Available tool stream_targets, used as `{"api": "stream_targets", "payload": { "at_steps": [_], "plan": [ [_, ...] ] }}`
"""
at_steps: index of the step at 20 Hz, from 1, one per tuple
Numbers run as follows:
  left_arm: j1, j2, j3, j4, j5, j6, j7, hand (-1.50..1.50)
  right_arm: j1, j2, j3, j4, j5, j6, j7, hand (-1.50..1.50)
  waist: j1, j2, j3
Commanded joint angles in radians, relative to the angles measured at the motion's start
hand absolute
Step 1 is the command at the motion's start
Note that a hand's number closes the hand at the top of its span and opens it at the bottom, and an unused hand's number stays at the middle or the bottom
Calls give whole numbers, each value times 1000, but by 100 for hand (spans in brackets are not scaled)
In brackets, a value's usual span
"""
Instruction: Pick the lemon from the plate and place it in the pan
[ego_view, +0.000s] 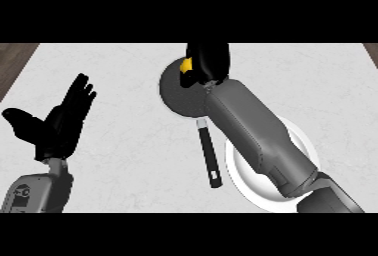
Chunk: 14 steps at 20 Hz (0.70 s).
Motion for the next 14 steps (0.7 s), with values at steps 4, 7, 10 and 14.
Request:
{"api": "stream_targets", "payload": {
  "at_steps": [4,7,10,14],
  "plan": [
    [-30,-44,-36,27,-31,24,-9,0,-81,1,-9,254,-68,-57,-80,150,28,7,0],
    [-14,-4,7,-14,6,2,24,0,-2,1,-111,270,-143,-92,-82,150,19,3,1],
    [-27,-15,-14,1,-17,11,23,0,-44,-12,-196,350,-196,-29,-134,-150,18,10,1],
    [-17,-10,-19,-29,-11,-6,23,0,10,1,-202,389,-242,-68,-247,-150,36,12,1]
  ]
}}
